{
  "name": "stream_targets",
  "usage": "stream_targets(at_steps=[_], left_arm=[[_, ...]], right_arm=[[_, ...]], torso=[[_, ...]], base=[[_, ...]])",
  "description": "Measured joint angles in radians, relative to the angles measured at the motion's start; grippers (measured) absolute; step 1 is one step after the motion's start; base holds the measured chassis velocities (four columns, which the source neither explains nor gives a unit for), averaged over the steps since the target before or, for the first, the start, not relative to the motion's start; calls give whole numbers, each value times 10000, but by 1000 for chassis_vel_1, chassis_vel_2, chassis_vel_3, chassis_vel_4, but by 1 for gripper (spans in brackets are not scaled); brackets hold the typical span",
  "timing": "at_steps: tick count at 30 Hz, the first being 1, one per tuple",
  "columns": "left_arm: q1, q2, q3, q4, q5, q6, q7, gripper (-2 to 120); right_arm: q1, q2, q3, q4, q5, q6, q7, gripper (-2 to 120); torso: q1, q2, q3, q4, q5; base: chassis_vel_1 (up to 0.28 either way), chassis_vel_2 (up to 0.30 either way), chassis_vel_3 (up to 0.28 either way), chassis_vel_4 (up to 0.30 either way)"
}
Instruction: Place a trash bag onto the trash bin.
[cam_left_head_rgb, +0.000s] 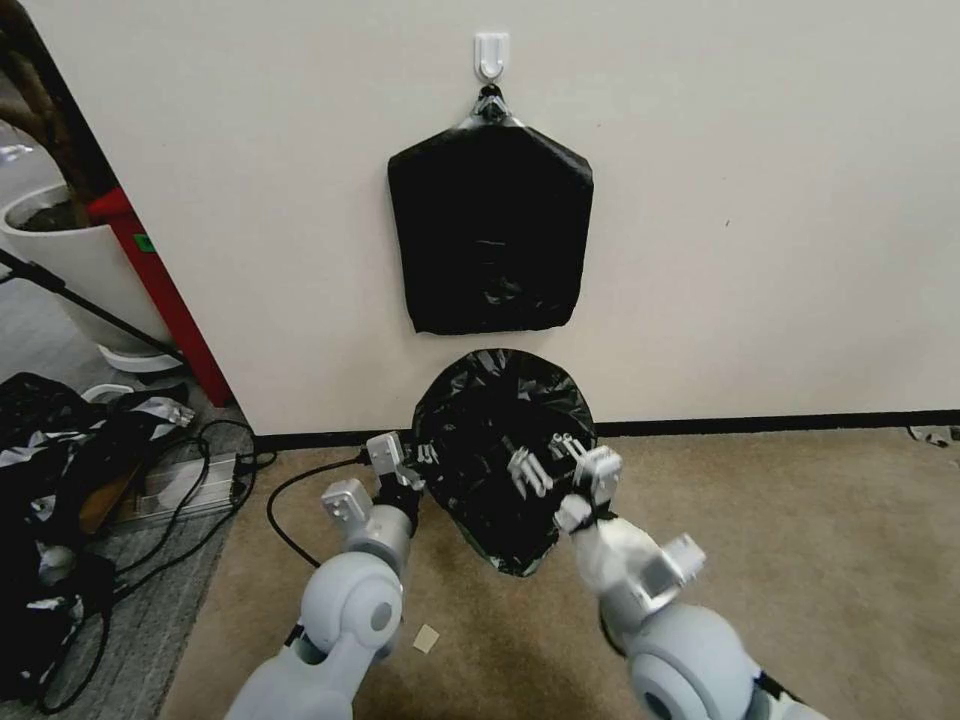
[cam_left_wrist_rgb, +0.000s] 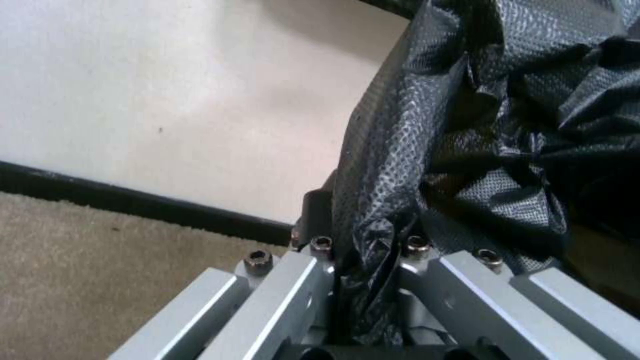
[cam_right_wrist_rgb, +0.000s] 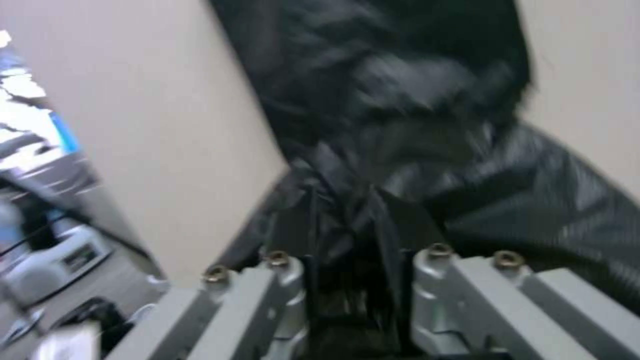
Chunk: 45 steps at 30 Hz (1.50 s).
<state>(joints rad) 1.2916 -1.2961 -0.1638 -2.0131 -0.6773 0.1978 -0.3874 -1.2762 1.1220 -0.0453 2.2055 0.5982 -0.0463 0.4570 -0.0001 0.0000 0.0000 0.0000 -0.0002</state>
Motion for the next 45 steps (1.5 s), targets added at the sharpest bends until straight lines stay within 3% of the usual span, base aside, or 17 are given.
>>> stream_targets(at_steps=[1,5,8,9,12,18,31,45], left_arm=[[0,0,0,0,0,0,0,3],[62,-59,262,90,686,-346,186,3],[79,-83,349,122,975,-482,278,3],[115,-126,540,139,1547,-695,457,3],[154,-146,648,136,1909,-878,615,3],[466,-140,790,150,3017,-1492,1207,3],[802,-130,968,164,4147,-2302,2038,3],[932,-78,1031,-8,4217,-2383,2128,3]], right_arm=[[0,0,0,0,0,0,0,21],[492,642,-343,-139,687,-524,1376,2],[598,838,-422,-268,724,-593,1586,0],[855,1211,-549,-668,765,-873,2121,0],[1092,1429,-565,-1106,863,-1192,2716,0],[1767,1733,-142,-2079,1335,-1854,3658,0],[2316,1554,-204,-2873,2488,-3984,4363,0],[2599,1180,-199,-3566,2036,-4699,4532,0]], torso=[[0,0,0,0,0],[0,0,0,0,2],[0,0,0,0,2],[0,0,0,0,2],[0,0,0,0,1],[0,0,0,0,1],[0,0,0,-1,2],[0,0,0,0,2]], base=[[0,0,0,0],[0,0,0,0],[0,0,0,0],[0,0,0,0],[0,0,0,0],[0,0,0,0],[0,0,0,0],[0,0,0,0]])
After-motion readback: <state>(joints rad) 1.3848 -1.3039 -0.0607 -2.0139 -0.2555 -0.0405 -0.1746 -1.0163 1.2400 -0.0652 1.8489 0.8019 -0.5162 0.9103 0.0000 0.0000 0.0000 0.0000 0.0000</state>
